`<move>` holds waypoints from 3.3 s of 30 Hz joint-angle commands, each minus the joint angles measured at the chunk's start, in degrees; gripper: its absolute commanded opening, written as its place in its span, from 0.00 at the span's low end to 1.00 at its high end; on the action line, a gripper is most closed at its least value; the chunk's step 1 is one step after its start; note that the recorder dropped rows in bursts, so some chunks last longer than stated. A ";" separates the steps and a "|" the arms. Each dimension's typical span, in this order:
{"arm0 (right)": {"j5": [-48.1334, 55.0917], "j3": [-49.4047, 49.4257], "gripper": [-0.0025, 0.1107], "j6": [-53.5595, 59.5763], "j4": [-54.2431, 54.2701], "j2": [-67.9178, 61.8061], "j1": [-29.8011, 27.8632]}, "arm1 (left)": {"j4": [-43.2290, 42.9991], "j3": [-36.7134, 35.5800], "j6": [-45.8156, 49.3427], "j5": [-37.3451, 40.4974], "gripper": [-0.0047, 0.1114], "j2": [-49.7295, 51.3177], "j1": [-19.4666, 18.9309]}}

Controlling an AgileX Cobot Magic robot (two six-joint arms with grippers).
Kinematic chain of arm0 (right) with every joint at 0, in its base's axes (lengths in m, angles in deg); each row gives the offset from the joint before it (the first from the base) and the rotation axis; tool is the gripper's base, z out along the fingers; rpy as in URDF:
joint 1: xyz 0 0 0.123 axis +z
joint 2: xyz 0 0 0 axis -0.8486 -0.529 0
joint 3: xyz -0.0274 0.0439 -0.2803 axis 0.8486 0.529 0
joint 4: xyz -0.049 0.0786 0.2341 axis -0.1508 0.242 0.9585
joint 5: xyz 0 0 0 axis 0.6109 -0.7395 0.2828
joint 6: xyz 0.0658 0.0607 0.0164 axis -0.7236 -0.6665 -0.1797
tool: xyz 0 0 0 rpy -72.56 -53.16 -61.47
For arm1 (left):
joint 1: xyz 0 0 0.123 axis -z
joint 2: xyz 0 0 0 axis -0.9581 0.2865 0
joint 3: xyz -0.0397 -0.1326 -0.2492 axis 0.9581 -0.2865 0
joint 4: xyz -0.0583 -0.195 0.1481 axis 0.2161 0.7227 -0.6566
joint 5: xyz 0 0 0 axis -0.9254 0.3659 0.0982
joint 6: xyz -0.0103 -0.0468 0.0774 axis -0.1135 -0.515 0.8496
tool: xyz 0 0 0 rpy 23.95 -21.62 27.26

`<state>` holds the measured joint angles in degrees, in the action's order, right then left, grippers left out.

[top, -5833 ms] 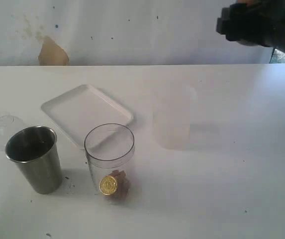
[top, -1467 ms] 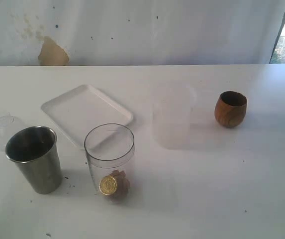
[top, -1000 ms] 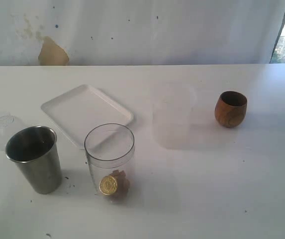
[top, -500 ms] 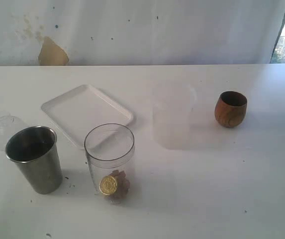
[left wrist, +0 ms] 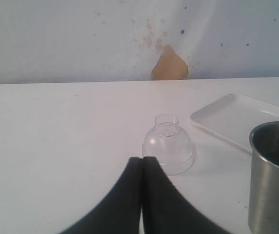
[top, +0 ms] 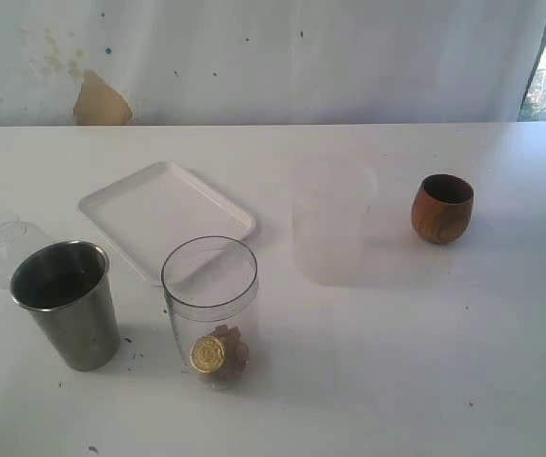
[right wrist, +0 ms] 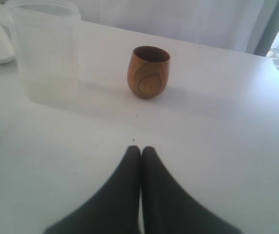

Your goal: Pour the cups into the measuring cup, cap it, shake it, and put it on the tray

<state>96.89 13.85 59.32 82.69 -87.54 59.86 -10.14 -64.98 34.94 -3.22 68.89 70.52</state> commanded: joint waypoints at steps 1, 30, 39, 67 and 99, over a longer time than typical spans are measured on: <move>0.11 0.40 0.02 0.27 0.00 0.22 -0.15 | 0.32 -0.25 0.00 -0.66 0.04 -0.16 0.25; 0.11 0.40 0.02 0.27 0.00 0.22 -0.15 | 0.32 -0.25 0.00 -0.66 0.04 -0.16 0.25; 0.11 0.40 0.02 0.27 0.00 0.22 -0.15 | 3.26 -0.25 -4.11 -15.35 0.04 -0.16 0.25; 0.24 0.40 0.02 -0.60 0.00 0.22 -0.15 | 2.23 -0.25 -20.78 -39.92 0.94 -0.16 0.25; 0.24 0.40 0.02 -0.60 0.00 0.22 -0.15 | -36.53 2.59 -28.00 -69.14 0.94 67.91 0.25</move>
<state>97.17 13.85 58.91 82.69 -87.54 59.86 -46.51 -62.98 3.67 -67.87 131.37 70.52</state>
